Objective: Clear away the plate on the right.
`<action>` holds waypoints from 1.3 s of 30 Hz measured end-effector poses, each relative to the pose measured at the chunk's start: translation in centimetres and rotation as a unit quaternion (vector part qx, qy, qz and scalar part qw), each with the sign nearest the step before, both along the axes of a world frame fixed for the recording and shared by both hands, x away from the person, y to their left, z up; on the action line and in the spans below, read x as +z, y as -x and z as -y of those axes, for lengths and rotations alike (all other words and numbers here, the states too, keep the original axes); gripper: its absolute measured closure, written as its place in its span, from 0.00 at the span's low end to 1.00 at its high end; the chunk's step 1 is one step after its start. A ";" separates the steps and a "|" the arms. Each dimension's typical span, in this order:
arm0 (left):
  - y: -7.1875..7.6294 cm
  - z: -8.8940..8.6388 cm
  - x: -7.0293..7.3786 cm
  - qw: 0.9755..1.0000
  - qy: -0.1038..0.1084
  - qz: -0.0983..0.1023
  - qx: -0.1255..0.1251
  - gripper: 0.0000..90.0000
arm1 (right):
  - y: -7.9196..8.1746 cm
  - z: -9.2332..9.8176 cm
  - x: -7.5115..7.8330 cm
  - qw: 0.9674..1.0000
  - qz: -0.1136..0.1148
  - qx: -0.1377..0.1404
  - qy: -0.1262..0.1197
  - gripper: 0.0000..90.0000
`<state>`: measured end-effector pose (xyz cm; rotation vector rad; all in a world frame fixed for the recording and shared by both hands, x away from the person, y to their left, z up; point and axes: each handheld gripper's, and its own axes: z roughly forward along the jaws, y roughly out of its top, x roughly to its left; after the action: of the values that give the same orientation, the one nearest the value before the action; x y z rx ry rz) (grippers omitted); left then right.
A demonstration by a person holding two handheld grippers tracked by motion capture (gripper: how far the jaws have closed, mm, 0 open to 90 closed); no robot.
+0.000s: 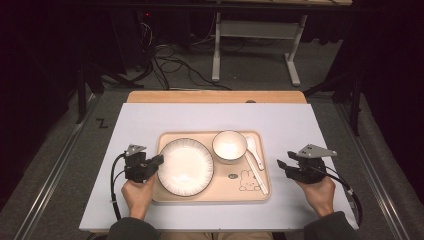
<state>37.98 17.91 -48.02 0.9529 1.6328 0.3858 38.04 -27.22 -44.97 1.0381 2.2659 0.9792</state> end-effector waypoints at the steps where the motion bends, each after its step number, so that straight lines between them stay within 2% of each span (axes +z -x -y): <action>1: -0.3 0.0 -0.3 1.000 -0.007 -0.003 0.000 0.94 | 0.3 0.0 0.0 1.000 0.001 0.001 0.007 0.54; 5: -1.6 0.3 -1.2 0.999 -0.028 -0.024 -0.002 0.91 | 1.2 0.1 0.0 1.000 0.006 -0.004 0.028 0.54; 7: -2.2 0.6 -1.4 0.999 -0.034 -0.030 -0.009 0.90 | 1.6 0.5 0.0 1.000 0.006 -0.008 0.018 0.54; 10: -2.6 1.3 -1.6 0.998 -0.057 -0.029 -0.022 0.88 | 2.0 1.5 0.0 1.000 -0.001 -0.024 0.012 0.54; 14: -3.1 1.5 -2.2 0.997 -0.059 -0.045 -0.024 0.86 | 2.5 1.8 0.2 1.000 0.002 -0.030 0.004 0.54; 15: -3.4 1.7 -2.3 0.998 -0.049 -0.048 -0.002 0.85 | 2.5 1.8 0.2 1.000 0.002 -0.028 0.009 0.54; 16: -3.3 1.4 -2.4 0.997 -0.059 -0.051 -0.022 0.85 | 2.6 1.7 0.1 1.000 0.000 -0.027 0.013 0.54; 18: -3.3 1.5 -2.5 0.996 -0.067 -0.054 -0.019 0.85 | 2.6 1.5 -0.1 0.999 -0.001 -0.023 0.024 0.54; 19: -3.2 1.5 -2.6 0.995 -0.080 -0.055 -0.027 0.85 | 2.6 1.5 -0.1 0.999 -0.003 -0.023 0.024 0.54; 20: -3.2 1.6 -2.8 0.994 -0.090 -0.062 -0.023 0.85 | 2.6 1.4 -0.1 0.999 -0.002 -0.021 0.024 0.54; 23: -3.0 1.8 -2.6 0.994 -0.095 -0.055 -0.016 0.82 | 2.6 1.6 -0.1 1.000 -0.001 -0.020 0.021 0.54; 26: -2.9 1.9 -2.8 0.993 -0.108 -0.052 -0.017 0.81 | 2.5 1.6 -0.1 1.000 -0.003 -0.018 0.021 0.54; 27: -2.7 2.0 -2.6 0.992 -0.114 -0.046 -0.020 0.79 | 2.4 1.7 -0.1 1.000 -0.001 -0.015 0.024 0.54; 28: -2.5 2.0 -2.5 0.992 -0.117 -0.041 -0.022 0.77 | 2.4 1.6 -0.1 1.000 -0.006 -0.018 0.016 0.54; 31: -1.6 2.1 -2.0 0.991 -0.127 -0.024 -0.030 0.70 | 2.1 1.4 -0.1 1.000 -0.009 -0.013 0.007 0.54; 33: -1.1 2.0 -1.6 0.992 -0.122 -0.019 -0.040 0.66 | 1.8 1.4 -0.1 1.000 -0.011 -0.010 0.003 0.54; 35: -0.4 1.9 -1.2 0.990 -0.129 -0.014 -0.047 0.65 | 1.7 1.3 -0.1 1.000 -0.011 -0.012 0.002 0.54; 36: -0.2 1.9 -1.0 0.991 -0.125 -0.013 -0.048 0.63 | 1.7 1.4 0.1 1.000 -0.010 -0.012 -0.008 0.55; 39: 1.2 1.9 -0.2 0.990 -0.130 0.002 -0.056 0.60 | 1.8 1.7 0.7 0.999 -0.007 -0.014 -0.029 0.55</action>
<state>36.75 15.97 -48.24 1.2336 1.5411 0.5315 36.22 -28.96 -44.29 1.1006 2.2414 1.0339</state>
